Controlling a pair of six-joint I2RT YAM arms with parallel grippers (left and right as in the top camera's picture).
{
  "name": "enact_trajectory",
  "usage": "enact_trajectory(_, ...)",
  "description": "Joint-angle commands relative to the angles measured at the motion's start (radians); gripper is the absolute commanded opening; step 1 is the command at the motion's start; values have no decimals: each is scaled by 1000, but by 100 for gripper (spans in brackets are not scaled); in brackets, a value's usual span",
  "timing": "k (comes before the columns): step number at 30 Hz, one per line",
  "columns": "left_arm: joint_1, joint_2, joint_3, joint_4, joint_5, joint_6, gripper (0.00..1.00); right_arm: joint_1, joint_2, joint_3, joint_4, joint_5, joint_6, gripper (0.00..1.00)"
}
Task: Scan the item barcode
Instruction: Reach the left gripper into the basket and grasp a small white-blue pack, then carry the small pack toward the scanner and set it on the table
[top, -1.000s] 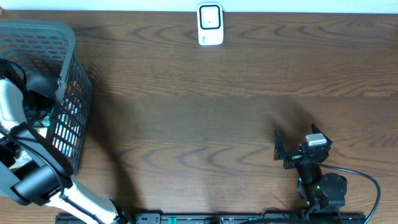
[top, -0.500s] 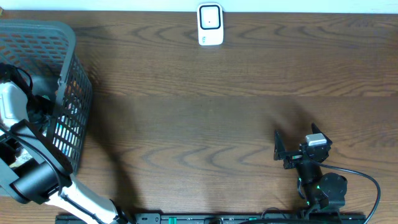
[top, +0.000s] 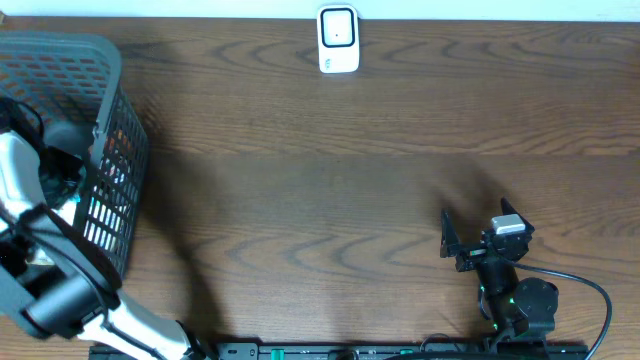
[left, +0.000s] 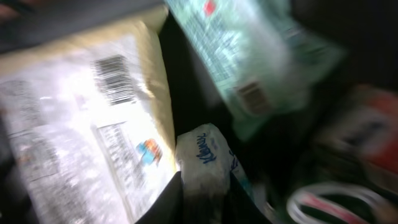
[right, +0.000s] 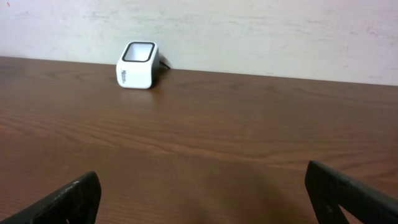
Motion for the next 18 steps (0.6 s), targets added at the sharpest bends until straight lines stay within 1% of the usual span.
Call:
enact_trajectory(1,-2,-134,45,6,-1,-3,11,6,-5,-3,-1,5,-12,99)
enact_trajectory(4,-2,-217,45,11,2,-3,8,6,-5,-3,-1,5,-12,99)
enact_trajectory(13,-10,-522,45,63,101,-3,8,6,-5,-3,-1,5,-12,99)
enact_trajectory(16,-49,-623,45,81,123,-3,8,6,-5,-3,-1,5,-12,99)
enact_trajectory(18,-98,-686,45,92,122,-2,8,6,-5,-3,-1,5,-12,99)
